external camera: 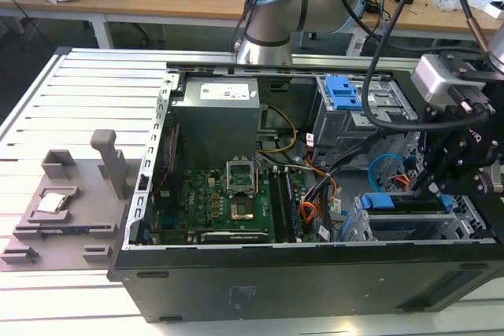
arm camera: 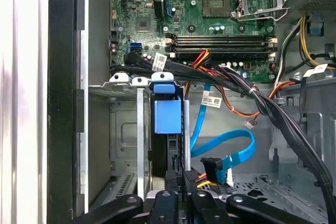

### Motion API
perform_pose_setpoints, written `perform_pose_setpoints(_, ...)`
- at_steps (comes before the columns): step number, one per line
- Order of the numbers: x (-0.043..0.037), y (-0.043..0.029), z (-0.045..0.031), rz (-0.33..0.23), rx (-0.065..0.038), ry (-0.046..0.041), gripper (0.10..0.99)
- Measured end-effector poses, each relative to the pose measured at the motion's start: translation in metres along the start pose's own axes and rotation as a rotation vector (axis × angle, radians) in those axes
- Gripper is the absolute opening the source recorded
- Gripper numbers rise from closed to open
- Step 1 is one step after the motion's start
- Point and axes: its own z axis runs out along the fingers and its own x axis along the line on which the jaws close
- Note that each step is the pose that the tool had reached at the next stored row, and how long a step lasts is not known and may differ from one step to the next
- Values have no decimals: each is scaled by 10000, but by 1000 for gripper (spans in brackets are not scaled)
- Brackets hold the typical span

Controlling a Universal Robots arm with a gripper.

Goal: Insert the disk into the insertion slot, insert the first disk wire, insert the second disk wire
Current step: 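Insert the first disk wire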

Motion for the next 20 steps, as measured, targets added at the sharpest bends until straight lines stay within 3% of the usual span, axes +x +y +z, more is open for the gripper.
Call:
perform_pose_setpoints(10, 1, -3, 20, 0, -4, -18, 173)
perform_pose_setpoints(11, 0, -3, 14, 0, -3, -6, 235)
perform_pose_setpoints(14, 1, -2, -3, 0, -2, -2, 235)
perform_pose_setpoints(16, 2, 4, -104, 0, -2, -2, 235)
perform_pose_setpoints(20, 2, 10, -207, 0, -2, -2, 235)
